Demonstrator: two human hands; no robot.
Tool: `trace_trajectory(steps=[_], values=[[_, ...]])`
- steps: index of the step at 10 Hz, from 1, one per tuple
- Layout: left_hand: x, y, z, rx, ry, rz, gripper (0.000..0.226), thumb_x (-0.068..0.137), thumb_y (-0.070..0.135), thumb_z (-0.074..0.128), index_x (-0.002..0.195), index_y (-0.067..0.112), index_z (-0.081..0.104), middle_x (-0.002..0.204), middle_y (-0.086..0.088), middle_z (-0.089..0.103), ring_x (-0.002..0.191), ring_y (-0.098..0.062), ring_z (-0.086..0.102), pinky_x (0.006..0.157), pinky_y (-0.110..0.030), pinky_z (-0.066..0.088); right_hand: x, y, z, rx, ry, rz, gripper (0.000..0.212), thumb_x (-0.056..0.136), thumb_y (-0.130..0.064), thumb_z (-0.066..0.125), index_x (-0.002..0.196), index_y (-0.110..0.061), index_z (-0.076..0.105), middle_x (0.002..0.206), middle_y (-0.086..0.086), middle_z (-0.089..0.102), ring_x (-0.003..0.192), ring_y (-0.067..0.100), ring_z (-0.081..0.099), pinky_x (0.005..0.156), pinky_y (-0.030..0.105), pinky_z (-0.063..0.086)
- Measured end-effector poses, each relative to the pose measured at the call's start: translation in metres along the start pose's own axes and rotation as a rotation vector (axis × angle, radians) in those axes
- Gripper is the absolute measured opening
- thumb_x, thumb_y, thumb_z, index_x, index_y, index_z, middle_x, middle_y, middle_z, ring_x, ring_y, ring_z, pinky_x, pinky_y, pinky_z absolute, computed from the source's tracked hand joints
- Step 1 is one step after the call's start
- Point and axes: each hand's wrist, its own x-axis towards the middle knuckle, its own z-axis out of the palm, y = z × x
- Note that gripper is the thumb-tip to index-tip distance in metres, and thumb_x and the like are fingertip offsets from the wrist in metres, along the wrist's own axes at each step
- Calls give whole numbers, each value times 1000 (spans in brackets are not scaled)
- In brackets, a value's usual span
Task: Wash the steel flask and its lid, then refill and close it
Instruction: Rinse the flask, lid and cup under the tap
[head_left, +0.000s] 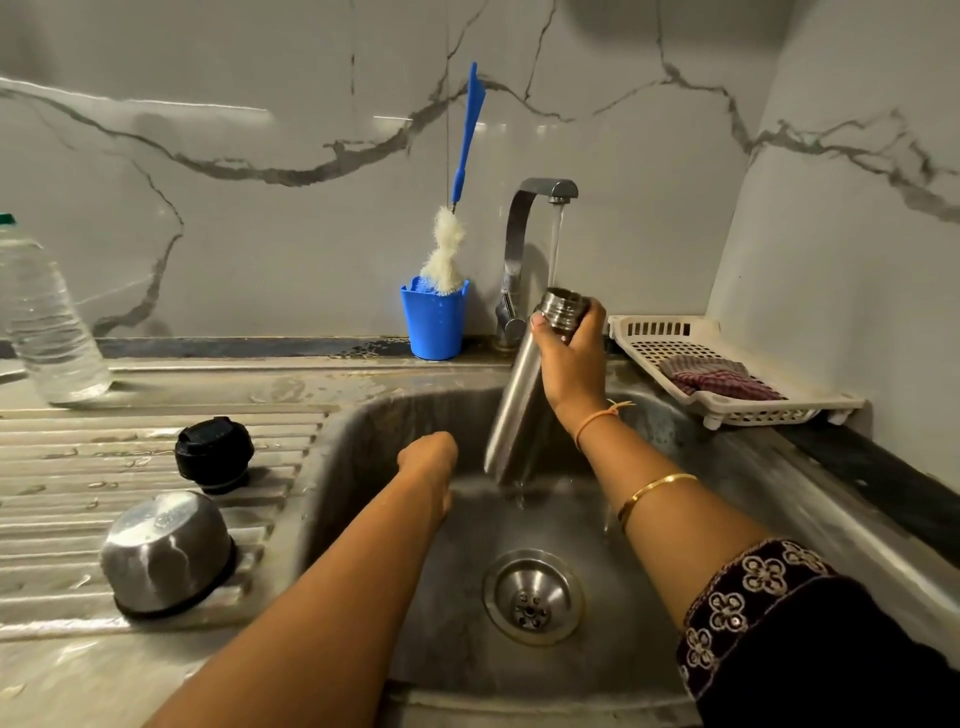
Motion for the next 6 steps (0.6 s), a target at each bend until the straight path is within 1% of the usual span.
trace_trajectory(steps=[1, 2, 3, 4, 5, 6], values=[[5, -2, -3, -18, -15, 3, 40, 96, 10, 43, 134, -1, 44, 72, -2, 36, 59, -15, 37, 79, -32, 36, -1, 3, 3, 126, -23, 171, 44, 91, -24, 60, 128, -10, 38, 117, 10, 55, 89, 17, 53, 65, 21, 41], [-24, 9, -4, -97, -2, -161, 17, 98, 17, 47, 99, 1, 53, 74, -9, 38, 62, -24, 39, 81, -39, 37, 0, 15, 4, 223, -3, 422, 44, 90, -27, 60, 125, -11, 38, 120, 14, 56, 99, 25, 54, 91, 38, 45], [-20, 6, -4, -154, -99, -278, 52, 88, 40, 62, 124, 6, 45, 111, -21, 47, 101, -42, 48, 99, -60, 35, 11, 18, 1, 444, 82, 497, 56, 86, -28, 63, 132, -13, 35, 126, 15, 52, 110, 30, 52, 101, 49, 42], [-13, 5, -5, -263, -30, -184, 95, 71, 47, 78, 146, 20, 26, 143, -16, 33, 125, -44, 38, 93, -68, 39, 12, 24, -4, 629, 54, 712, 57, 80, -34, 65, 129, -16, 41, 123, 16, 52, 108, 34, 52, 95, 57, 43], [-5, 2, -4, -409, -3, -86, 94, 69, 35, 81, 144, 23, 25, 133, -14, 44, 114, -38, 50, 77, -56, 52, 5, 29, -12, 717, -48, 829, 40, 88, -28, 60, 119, -11, 42, 118, 19, 51, 112, 38, 51, 98, 60, 40], [-3, 3, -6, -536, 12, -55, 91, 66, 35, 83, 140, 17, 33, 127, -12, 51, 109, -34, 56, 83, -50, 52, -4, 34, -18, 806, -103, 902, 46, 89, -25, 59, 128, -10, 39, 125, 23, 49, 117, 42, 49, 101, 61, 37]])
